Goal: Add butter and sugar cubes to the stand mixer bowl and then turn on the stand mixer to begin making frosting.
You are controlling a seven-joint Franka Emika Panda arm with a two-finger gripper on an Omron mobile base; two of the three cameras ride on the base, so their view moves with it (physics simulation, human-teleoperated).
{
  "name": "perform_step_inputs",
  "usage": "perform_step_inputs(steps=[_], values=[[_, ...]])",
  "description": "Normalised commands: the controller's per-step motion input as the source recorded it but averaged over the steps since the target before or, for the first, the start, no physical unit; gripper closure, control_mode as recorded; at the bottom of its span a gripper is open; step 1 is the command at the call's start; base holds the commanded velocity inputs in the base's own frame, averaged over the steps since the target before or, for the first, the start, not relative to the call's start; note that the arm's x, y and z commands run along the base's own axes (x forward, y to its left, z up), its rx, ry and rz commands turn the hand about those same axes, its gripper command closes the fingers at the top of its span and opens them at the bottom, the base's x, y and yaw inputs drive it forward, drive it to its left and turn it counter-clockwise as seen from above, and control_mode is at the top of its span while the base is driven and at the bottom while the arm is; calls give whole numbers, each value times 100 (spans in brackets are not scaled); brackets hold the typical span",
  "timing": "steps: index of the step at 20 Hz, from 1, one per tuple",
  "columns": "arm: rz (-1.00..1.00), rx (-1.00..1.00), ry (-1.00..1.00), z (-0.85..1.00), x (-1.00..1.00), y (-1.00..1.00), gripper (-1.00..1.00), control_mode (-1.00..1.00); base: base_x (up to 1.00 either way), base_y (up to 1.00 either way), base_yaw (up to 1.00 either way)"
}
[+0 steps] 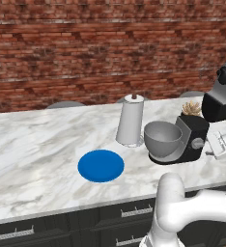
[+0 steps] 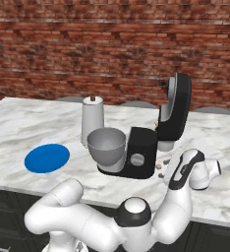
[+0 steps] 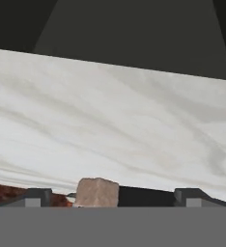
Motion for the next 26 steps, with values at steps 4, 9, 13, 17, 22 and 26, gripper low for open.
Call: perform_step_inputs(steps=[4, 9, 13, 17, 22, 26], values=[[-3, 0, 0, -2, 21, 1, -100, -100, 0, 0, 0], [-2, -2, 0, -12, 11, 0, -100, -100, 0, 0, 0], [0, -4, 1, -24, 0, 10, -100, -100, 0, 0, 0], [0, -5, 4, -27, 0, 27, -100, -100, 0, 0, 0], [0, -4, 5, -28, 0, 35, -100, -100, 0, 0, 0], [0, -3, 5, -26, 0, 39, -100, -100, 0, 0, 0]])
